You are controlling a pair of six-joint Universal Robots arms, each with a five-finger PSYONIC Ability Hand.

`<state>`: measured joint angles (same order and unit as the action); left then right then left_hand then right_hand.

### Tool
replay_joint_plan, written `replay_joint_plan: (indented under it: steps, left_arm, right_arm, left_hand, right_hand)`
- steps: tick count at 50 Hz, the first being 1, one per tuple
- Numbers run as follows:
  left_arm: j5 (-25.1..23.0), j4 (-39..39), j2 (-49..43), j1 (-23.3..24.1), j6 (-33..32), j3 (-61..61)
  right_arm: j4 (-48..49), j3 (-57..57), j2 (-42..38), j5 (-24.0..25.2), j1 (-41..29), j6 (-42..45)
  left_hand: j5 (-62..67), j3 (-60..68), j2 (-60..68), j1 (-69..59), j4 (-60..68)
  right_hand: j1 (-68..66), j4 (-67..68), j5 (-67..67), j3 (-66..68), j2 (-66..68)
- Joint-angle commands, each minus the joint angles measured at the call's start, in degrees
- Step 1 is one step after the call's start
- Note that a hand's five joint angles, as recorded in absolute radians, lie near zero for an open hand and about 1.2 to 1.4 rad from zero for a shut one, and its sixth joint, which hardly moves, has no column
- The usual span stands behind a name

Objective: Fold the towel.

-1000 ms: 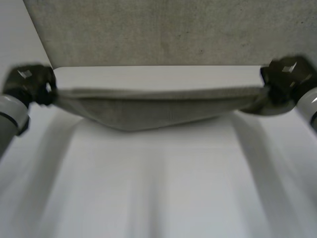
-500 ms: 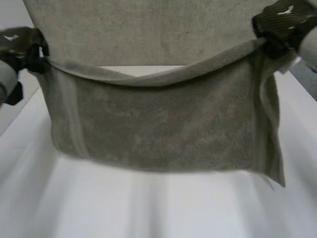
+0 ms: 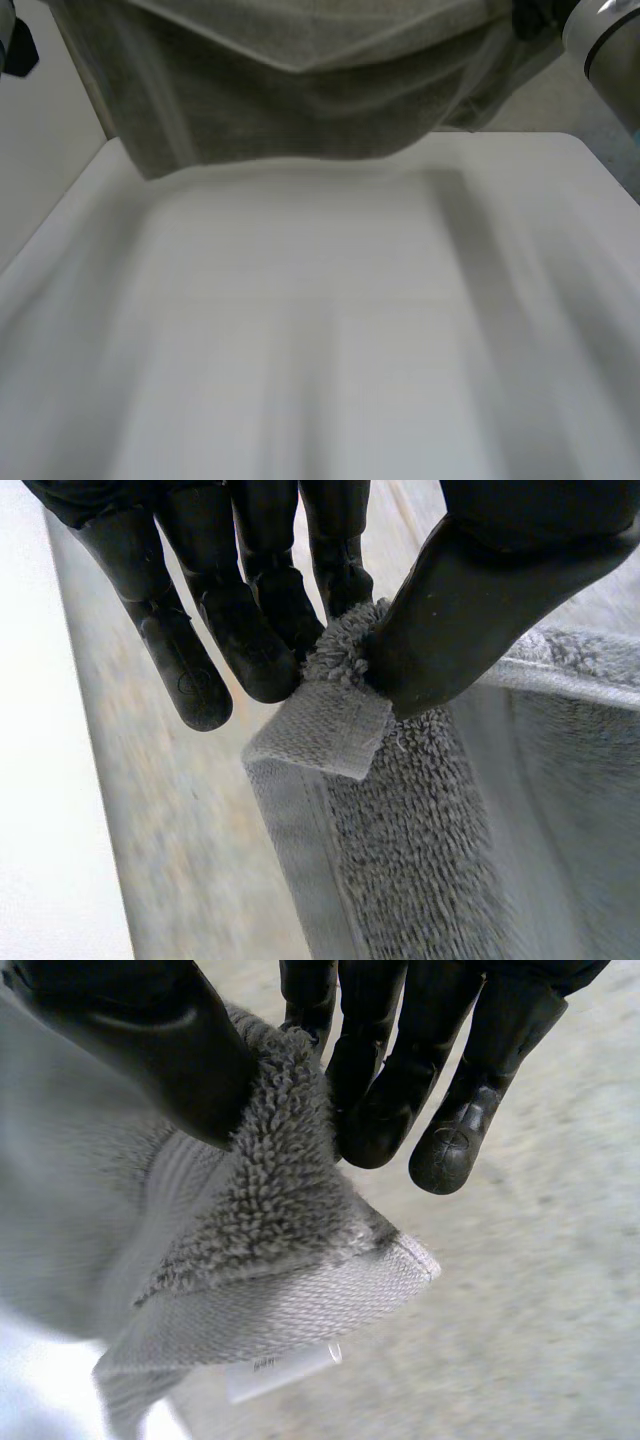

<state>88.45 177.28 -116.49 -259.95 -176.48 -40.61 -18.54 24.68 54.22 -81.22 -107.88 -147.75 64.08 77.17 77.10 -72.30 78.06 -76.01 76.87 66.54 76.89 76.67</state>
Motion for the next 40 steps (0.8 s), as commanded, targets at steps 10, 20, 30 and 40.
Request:
replay_joint_plan:
  steps: [10,20,30,40]
  left_arm:
    - [-11.01,9.49,7.51,-7.41,0.79,-46.67]
    - [-21.2,11.51,21.02,-12.23,0.7,-64.14]
    - [-25.86,11.33,33.52,-15.58,1.49,-65.57]
    - [-25.17,13.35,21.52,-13.57,0.88,-61.27]
  right_arm:
    - [-1.0,38.92,6.77,9.76,4.51,14.86]
    - [3.77,57.41,19.52,14.25,9.44,14.33]
    - [-0.18,62.07,33.41,19.16,14.36,14.07]
    - [1.49,59.17,24.44,20.93,14.18,17.41]
  left_hand:
    - [5.92,2.83,2.9,-7.7,1.94]
    - [5.92,2.83,2.9,-7.7,1.94]
    - [5.92,2.83,2.9,-7.7,1.94]
    - [5.92,2.83,2.9,-7.7,1.94]
  right_hand:
    - [-3.99,3.13,3.46,3.11,3.33]
    - [-3.99,3.13,3.46,3.11,3.33]
    - [-3.99,3.13,3.46,3.11,3.33]
    - [-3.99,3.13,3.46,3.11,3.33]
